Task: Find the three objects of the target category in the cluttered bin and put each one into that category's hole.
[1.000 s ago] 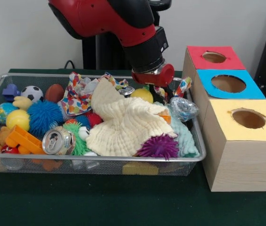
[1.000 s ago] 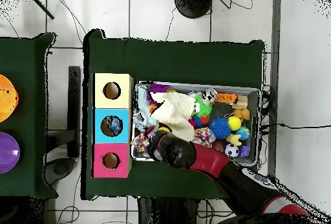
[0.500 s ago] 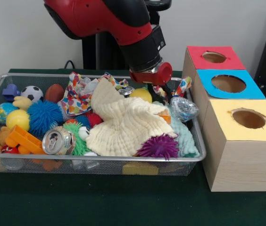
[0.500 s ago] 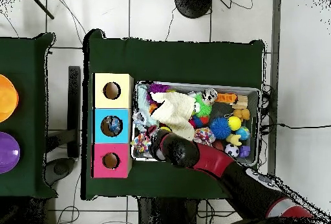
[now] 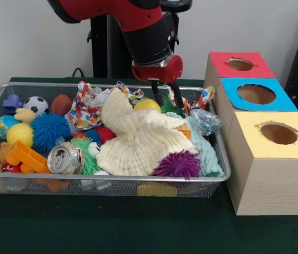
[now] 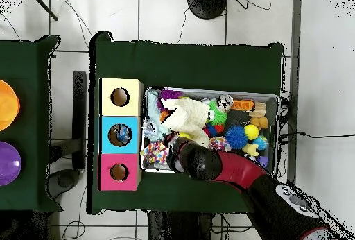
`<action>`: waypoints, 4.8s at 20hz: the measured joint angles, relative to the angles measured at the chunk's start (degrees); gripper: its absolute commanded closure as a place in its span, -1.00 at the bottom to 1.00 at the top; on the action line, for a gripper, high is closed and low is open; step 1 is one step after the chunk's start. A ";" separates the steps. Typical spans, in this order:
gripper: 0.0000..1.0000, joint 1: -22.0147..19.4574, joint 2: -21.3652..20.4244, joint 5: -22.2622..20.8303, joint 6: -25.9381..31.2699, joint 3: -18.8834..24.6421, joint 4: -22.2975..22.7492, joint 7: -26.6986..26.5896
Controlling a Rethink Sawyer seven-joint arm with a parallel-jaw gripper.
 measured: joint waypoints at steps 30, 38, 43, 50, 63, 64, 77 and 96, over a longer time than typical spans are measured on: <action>-1.00 -10.69 7.50 -1.08 3.13 12.38 -0.03 0.00; -1.00 -10.77 10.49 -3.69 2.99 14.04 -0.55 0.00; -1.00 -10.75 12.31 -5.10 2.01 15.08 -1.37 0.00; -1.00 -9.87 13.36 -6.47 -1.52 14.99 -2.58 0.00; -1.00 -2.73 8.63 -9.52 -6.99 11.14 -5.42 0.00; -1.00 -2.72 8.52 -9.52 -7.31 11.14 -5.41 0.00; 1.00 1.77 5.93 -9.52 -8.94 6.53 -6.43 0.00; 1.00 7.92 -1.78 -4.57 -8.10 -0.99 -6.43 0.00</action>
